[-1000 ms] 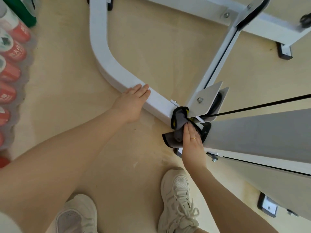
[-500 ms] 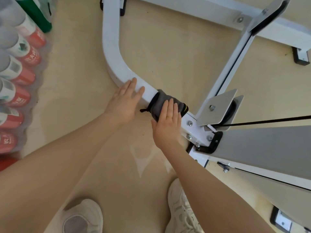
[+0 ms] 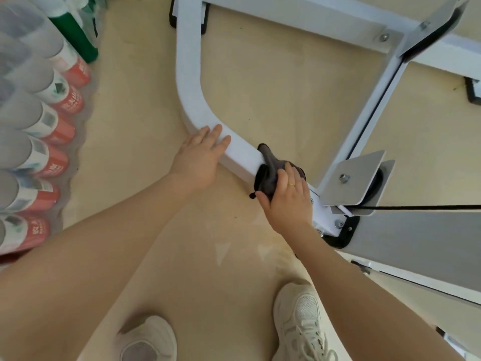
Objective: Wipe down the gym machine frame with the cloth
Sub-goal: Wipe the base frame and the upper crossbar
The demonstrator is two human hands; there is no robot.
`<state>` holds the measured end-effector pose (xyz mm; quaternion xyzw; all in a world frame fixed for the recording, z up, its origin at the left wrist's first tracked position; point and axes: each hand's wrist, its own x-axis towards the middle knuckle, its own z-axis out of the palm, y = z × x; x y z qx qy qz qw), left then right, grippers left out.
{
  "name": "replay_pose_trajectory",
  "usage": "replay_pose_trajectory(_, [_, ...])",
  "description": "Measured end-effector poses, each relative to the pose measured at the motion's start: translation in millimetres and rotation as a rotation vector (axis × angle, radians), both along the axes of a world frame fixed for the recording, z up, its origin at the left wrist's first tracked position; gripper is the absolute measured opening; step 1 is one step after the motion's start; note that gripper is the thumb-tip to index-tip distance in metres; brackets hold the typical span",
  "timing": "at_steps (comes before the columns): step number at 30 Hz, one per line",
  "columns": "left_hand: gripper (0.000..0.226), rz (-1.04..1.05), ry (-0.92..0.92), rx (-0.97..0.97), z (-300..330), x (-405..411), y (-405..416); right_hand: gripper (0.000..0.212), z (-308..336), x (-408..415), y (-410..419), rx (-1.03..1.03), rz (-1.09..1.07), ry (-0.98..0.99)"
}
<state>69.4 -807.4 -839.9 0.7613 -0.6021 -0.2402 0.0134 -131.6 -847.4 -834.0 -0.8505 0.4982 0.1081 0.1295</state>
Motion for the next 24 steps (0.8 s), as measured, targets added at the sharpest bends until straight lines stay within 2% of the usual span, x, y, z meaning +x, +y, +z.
replay_pose_trajectory(3, [0.057,0.069,0.170,-0.128,-0.6,-5.2,7.0,0.027,3.0,20.1,-9.3,0.103,-0.231,-0.201])
replay_pose_trajectory(4, [0.053,0.085,0.240,-0.212,-1.3,-8.7,11.2,0.025,6.6,30.2,-12.7,0.134,-0.286,-0.299])
replay_pose_trajectory(6, [0.046,0.088,0.373,-0.300,-3.2,-18.9,19.0,0.035,7.5,43.9,-12.1,0.189,-0.198,-0.360])
replay_pose_trajectory(9, [0.040,0.147,0.513,-0.274,-6.1,-27.2,22.3,0.061,-1.8,43.8,-5.8,0.298,0.049,-0.214])
replay_pose_trajectory(12, [0.041,0.125,0.434,-0.325,-10.5,-23.5,24.1,0.069,-4.3,29.0,-9.5,0.316,0.001,-0.152])
replay_pose_trajectory(14, [0.046,0.103,0.298,-0.358,-13.5,-18.8,22.8,0.069,-2.6,14.0,-8.5,0.202,-0.085,-0.068])
replay_pose_trajectory(16, [0.052,0.104,0.200,-0.294,-9.6,-14.0,17.0,0.061,-2.3,3.1,0.0,0.054,-0.056,0.084])
replay_pose_trajectory(18, [0.056,0.078,0.137,-0.187,-5.5,-8.8,9.3,0.064,-2.6,5.5,5.4,0.003,-0.018,0.133])
replay_pose_trajectory(21, [0.058,0.005,0.103,-0.085,-2.4,0.4,1.6,0.065,-6.4,34.2,-6.5,0.060,0.074,0.030])
replay_pose_trajectory(24, [0.063,-0.043,0.111,-0.040,1.2,11.7,3.7,0.056,-4.9,68.2,-23.7,0.181,0.123,-0.118])
